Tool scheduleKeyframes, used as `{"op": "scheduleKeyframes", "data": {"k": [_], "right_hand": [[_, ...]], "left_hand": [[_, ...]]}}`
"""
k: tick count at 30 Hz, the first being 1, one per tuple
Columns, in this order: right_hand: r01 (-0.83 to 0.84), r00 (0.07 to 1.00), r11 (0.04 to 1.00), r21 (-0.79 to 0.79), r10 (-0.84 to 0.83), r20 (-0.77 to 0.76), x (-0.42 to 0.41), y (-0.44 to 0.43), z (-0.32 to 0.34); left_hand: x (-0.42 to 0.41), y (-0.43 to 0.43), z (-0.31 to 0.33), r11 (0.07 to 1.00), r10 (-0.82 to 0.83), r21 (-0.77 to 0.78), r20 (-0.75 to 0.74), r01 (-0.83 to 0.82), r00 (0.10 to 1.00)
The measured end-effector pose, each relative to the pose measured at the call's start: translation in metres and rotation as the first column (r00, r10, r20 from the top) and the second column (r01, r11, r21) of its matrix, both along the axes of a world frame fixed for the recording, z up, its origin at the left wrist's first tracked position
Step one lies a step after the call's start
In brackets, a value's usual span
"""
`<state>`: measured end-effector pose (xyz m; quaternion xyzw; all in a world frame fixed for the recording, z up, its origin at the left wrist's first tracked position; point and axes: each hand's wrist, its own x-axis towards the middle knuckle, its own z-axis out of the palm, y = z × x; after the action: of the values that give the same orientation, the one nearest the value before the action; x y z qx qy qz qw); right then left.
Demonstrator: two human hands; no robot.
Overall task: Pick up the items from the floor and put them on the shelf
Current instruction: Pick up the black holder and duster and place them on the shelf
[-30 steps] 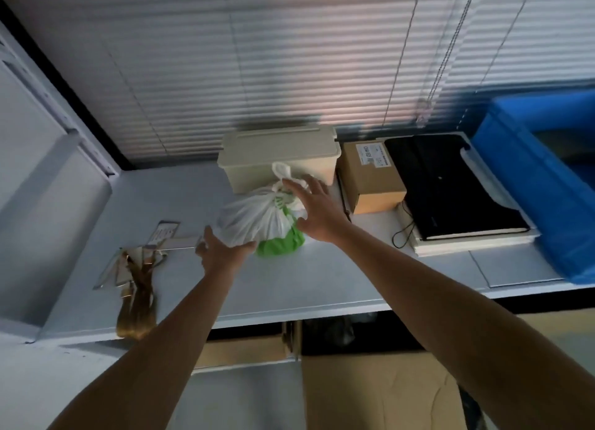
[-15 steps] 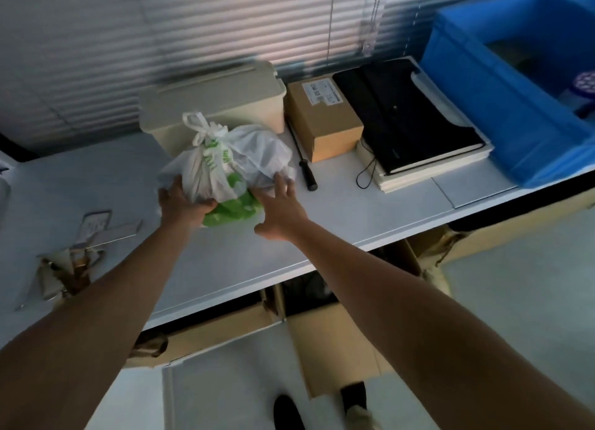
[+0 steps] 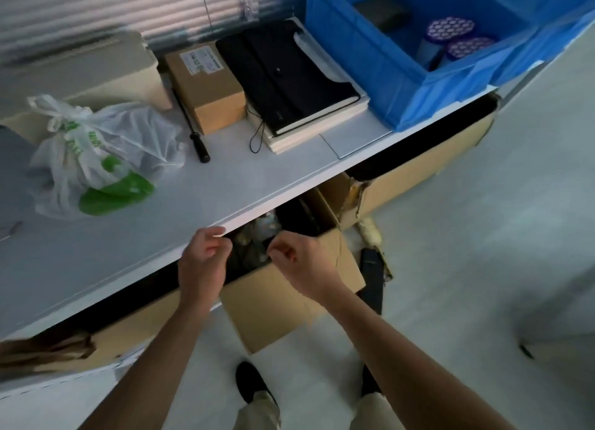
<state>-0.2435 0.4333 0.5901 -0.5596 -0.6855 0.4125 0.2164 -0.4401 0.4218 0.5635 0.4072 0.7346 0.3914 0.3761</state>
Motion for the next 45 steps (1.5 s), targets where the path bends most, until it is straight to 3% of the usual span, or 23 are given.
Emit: {"op": "scheduleKeyframes", "data": {"k": [4, 8, 14, 18, 25, 27, 30, 34, 38, 41, 45], "right_hand": [[0.194, 0.978, 0.973, -0.122, -0.182, 0.105, 0.144, -0.044, -0.042], [0.284, 0.934, 0.908, -0.307, -0.189, 0.305, 0.281, -0.057, -0.119], [0.285, 0.874, 0.796, -0.535, 0.014, 0.486, 0.419, -0.048, -0.265], [0.309, 0.865, 0.716, -0.626, 0.062, 0.498, 0.461, -0.028, -0.396], [0.291, 0.887, 0.737, -0.610, 0.031, 0.461, 0.480, 0.039, -0.669], [0.296, 0.876, 0.796, -0.528, -0.005, 0.482, 0.479, 0.067, -0.731], [0.405, 0.841, 0.843, -0.355, -0.192, 0.506, 0.473, 0.106, -0.792], [0.431, 0.806, 0.867, -0.251, -0.244, 0.539, 0.462, 0.132, -0.826], [0.495, 0.808, 0.820, -0.288, -0.312, 0.500, 0.462, 0.128, -0.808], [0.569, 0.791, 0.760, -0.314, -0.402, 0.462, 0.473, 0.105, -0.747], [0.524, 0.812, 0.746, -0.411, -0.292, 0.506, 0.497, 0.050, -0.607]], "left_hand": [[0.116, -0.038, -0.044, 0.929, -0.291, -0.235, 0.014, 0.286, 0.957], [0.242, -0.065, -0.100, 0.827, -0.401, -0.399, 0.071, 0.395, 0.913], [0.376, -0.061, -0.254, 0.634, -0.361, -0.645, 0.240, 0.426, 0.901], [0.425, -0.042, -0.392, 0.597, -0.267, -0.733, 0.202, 0.327, 0.942], [0.486, 0.021, -0.648, 0.620, -0.334, -0.772, -0.096, 0.142, 0.937], [0.499, 0.028, -0.711, 0.633, -0.319, -0.772, -0.186, 0.062, 0.929], [0.514, 0.034, -0.774, 0.678, -0.362, -0.733, -0.269, 0.054, 0.893], [0.511, 0.035, -0.802, 0.787, -0.309, -0.616, -0.350, 0.031, 0.884], [0.497, 0.033, -0.778, 0.760, -0.325, -0.644, -0.267, 0.083, 0.907], [0.489, 0.023, -0.722, 0.701, -0.290, -0.709, -0.182, 0.079, 0.940], [0.488, -0.001, -0.598, 0.650, -0.179, -0.756, -0.054, 0.077, 0.982]]}}
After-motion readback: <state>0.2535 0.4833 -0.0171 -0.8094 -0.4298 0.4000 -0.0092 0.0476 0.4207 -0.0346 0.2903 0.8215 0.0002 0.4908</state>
